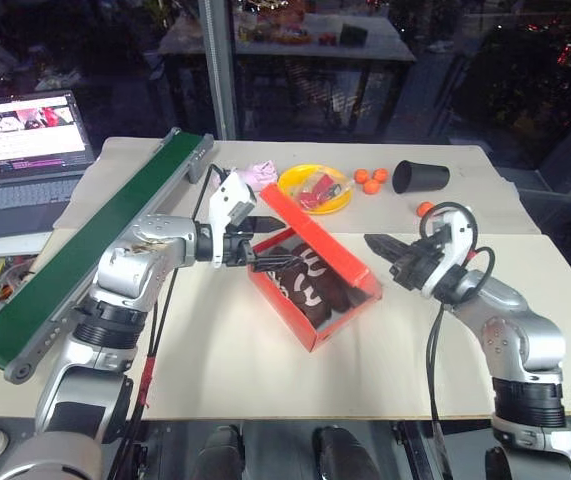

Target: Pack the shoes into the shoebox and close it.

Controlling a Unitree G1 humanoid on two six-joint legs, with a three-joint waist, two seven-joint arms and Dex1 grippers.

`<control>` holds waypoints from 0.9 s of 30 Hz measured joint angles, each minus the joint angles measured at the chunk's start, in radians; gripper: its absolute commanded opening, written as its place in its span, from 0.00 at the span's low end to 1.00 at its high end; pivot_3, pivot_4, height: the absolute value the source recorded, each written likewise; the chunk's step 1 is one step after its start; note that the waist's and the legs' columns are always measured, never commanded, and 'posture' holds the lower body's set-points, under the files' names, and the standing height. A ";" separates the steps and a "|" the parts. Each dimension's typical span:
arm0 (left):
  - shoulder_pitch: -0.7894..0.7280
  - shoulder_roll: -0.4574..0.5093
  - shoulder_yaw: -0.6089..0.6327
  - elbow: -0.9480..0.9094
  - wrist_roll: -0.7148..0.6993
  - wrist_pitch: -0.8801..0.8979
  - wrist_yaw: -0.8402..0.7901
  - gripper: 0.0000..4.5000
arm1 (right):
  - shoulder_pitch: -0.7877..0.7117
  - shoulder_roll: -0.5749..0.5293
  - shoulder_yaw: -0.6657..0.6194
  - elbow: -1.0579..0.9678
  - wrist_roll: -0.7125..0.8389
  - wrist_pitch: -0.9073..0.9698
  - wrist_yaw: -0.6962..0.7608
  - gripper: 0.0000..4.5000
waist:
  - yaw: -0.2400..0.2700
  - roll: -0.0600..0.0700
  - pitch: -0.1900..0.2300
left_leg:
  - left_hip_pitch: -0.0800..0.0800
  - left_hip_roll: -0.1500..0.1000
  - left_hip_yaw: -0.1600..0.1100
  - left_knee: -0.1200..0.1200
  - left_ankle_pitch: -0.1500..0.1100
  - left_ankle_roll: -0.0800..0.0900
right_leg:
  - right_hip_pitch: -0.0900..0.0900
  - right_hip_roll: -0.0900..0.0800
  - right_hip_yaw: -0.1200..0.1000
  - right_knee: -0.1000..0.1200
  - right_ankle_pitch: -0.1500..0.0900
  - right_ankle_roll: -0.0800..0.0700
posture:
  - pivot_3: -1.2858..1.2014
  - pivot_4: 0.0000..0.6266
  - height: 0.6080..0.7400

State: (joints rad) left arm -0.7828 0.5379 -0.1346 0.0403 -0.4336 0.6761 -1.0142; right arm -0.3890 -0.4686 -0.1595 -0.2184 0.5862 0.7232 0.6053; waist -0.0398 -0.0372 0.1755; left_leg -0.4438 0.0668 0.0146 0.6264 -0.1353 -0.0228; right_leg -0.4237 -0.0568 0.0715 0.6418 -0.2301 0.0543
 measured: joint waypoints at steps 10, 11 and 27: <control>0.039 0.046 0.027 -0.053 -0.005 0.038 0.020 1.00 | -0.122 0.061 0.158 0.051 -0.024 0.018 0.014 0.02 | -0.007 0.000 0.000 | 0.000 0.000 0.000 0.000 0.000 0.000 | -0.001 0.000 0.000 0.000 0.000 0.000 | 0.52 0.24 1.00; 0.049 0.067 0.035 -0.068 -0.011 0.053 0.017 1.00 | -0.129 0.066 0.169 0.068 -0.027 0.013 0.026 0.02 | -0.006 0.000 0.000 | 0.000 0.000 0.000 0.000 0.000 0.000 | -0.001 0.000 0.000 0.000 0.000 0.000 | 0.52 0.24 1.00; 0.202 0.365 0.165 -0.225 -0.083 0.134 -0.058 1.00 | -0.209 0.184 0.285 0.406 -0.179 -0.140 0.117 0.02 | -0.001 -0.001 0.000 | -0.001 0.001 0.000 0.000 0.000 0.000 | -0.002 0.000 -0.001 0.000 -0.001 -0.001 | 0.52 0.24 1.00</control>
State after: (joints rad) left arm -0.5807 0.9028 0.0302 -0.1851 -0.5170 0.8096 -1.0718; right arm -0.5977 -0.2845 0.1258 0.1873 0.4076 0.5835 0.7224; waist -0.0412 -0.0378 0.1759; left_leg -0.4448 0.0679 0.0148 0.6259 -0.1354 -0.0230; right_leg -0.4254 -0.0569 0.0702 0.6419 -0.2308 0.0528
